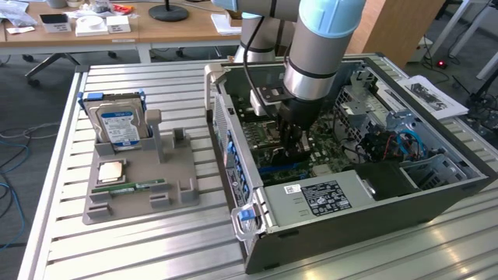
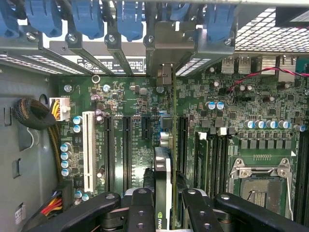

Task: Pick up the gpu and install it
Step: 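Insert the gpu into the slot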

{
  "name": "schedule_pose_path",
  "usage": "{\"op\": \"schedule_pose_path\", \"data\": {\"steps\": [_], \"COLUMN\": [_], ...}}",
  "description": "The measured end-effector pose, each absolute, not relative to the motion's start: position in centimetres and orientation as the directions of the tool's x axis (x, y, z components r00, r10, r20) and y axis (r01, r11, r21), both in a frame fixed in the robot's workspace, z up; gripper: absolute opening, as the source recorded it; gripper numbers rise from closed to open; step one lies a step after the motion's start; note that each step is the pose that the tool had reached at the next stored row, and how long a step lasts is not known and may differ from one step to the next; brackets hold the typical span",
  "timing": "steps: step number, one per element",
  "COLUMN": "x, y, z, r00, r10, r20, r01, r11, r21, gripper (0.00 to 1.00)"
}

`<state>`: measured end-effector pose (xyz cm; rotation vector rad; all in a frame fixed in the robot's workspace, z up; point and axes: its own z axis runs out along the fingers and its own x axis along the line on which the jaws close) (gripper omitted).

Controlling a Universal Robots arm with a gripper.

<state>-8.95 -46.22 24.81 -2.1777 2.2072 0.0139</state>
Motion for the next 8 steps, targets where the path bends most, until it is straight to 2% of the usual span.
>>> {"op": "schedule_pose_path", "data": {"steps": [8], "x": [-8.96], "y": [-46.25], "z": [24.62], "r00": [-0.013], "r10": [-0.999], "r20": [-0.035], "r01": [-1.0], "r11": [0.014], "r21": [-0.022], "gripper": [0.27]}}
